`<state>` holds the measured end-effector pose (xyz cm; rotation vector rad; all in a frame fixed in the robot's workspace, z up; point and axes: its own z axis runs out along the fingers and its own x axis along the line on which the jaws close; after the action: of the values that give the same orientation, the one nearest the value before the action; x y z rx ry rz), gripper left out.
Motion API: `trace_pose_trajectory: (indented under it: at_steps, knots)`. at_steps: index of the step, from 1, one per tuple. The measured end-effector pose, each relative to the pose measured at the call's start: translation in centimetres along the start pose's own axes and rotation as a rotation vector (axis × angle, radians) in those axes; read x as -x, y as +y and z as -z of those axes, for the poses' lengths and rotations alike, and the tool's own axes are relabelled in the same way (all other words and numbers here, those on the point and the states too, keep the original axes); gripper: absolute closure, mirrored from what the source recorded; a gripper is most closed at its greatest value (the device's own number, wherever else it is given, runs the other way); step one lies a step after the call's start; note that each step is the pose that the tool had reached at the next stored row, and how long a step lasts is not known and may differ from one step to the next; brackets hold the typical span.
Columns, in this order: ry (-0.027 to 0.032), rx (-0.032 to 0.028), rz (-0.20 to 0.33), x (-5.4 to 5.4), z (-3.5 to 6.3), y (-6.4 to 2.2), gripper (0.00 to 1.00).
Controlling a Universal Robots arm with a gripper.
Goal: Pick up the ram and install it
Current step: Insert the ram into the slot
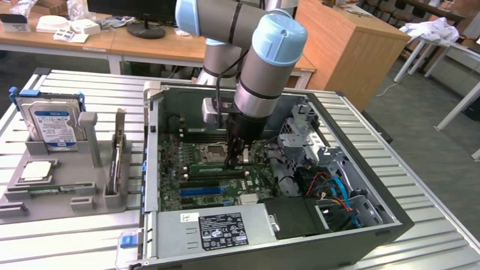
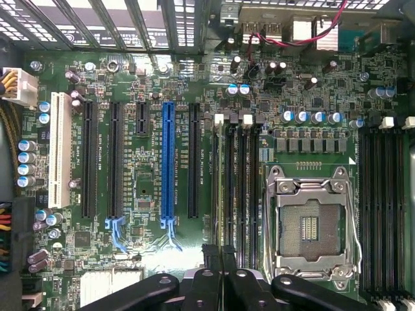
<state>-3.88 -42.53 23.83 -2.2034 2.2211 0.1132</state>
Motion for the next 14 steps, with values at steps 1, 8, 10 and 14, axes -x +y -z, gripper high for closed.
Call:
trace_pose_trajectory:
  at_steps: [1,8,10,14]
  knots:
    - [-0.0001,-0.0001,0.000,-0.01,-0.03,0.00,0.88]
    - [0.0000,-0.0001,0.000,-0.02,-0.36,-0.02,0.88]
    - [0.0000,-0.0001,0.000,-0.03,-0.46,-0.02,0.88]
    - [0.0000,-0.0001,0.000,-0.03,-0.55,-0.03,0.88]
